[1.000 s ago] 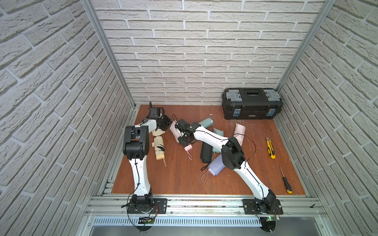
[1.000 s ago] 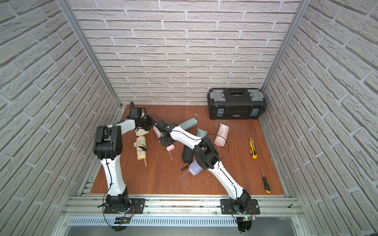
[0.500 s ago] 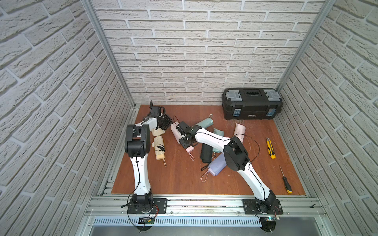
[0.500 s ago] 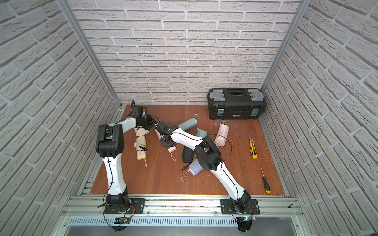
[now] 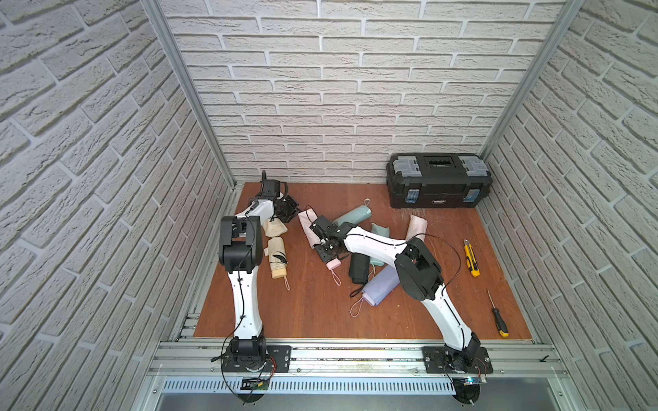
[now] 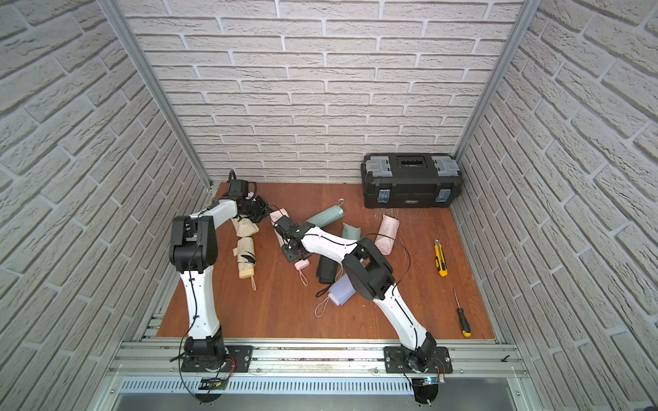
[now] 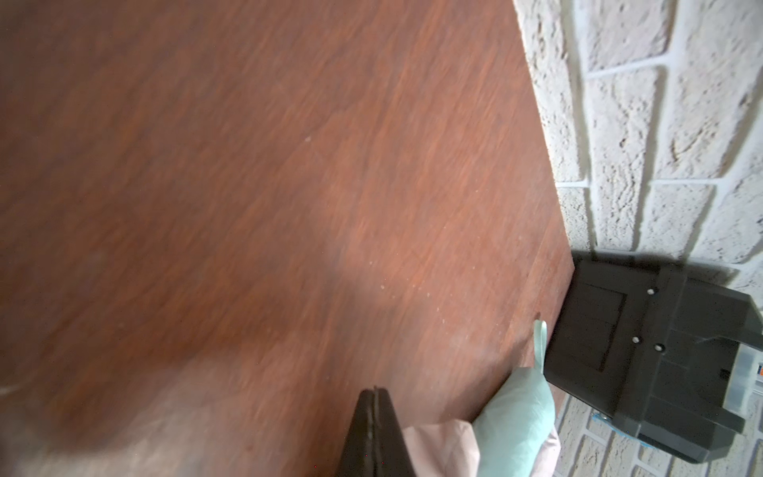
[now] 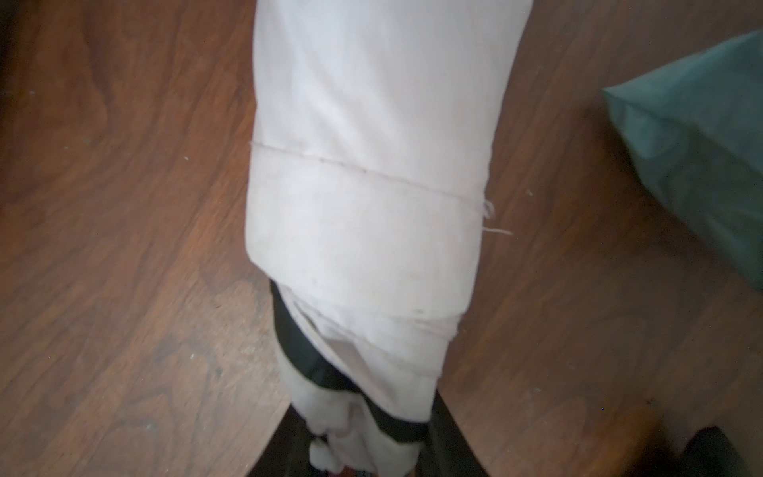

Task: Take umbrellas out of sleeves
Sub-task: Take out the umbrella from the umbrella sleeve.

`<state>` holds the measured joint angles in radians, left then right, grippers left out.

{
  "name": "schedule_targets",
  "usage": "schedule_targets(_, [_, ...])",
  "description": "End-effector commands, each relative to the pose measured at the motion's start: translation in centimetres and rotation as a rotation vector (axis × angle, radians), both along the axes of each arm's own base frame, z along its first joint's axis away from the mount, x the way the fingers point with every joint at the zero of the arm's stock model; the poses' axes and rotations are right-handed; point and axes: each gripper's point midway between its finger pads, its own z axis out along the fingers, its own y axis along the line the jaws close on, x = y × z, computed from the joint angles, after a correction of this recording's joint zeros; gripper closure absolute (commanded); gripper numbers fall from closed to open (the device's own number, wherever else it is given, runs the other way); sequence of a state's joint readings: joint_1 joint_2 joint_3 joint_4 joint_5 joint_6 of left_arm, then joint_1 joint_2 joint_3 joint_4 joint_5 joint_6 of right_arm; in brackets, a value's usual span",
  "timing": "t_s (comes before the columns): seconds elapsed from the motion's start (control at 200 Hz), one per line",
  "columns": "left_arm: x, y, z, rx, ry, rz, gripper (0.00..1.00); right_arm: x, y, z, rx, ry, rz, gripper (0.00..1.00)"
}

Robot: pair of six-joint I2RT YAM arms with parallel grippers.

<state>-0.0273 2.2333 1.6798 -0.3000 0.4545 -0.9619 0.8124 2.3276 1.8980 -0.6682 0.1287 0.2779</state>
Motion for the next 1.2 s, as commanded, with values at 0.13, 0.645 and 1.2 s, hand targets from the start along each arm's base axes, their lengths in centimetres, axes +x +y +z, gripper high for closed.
schedule_targets(0.13, [4.0, 2.8, 3.1, 0.052, -0.116, 0.050, 1.00, -2.6, 0.6, 2.1, 0.041, 0.039, 0.020, 0.78])
schedule_targets(0.645, [7.2, 4.6, 3.2, 0.098, -0.105, 0.018, 1.00, -2.4, 1.2, 2.1, 0.059, 0.041, 0.013, 0.78])
schedule_targets(1.2, [11.1, 6.1, 2.9, -0.050, -0.149, 0.260, 1.00, -2.7, 2.0, 2.4, 0.085, 0.061, 0.005, 0.78])
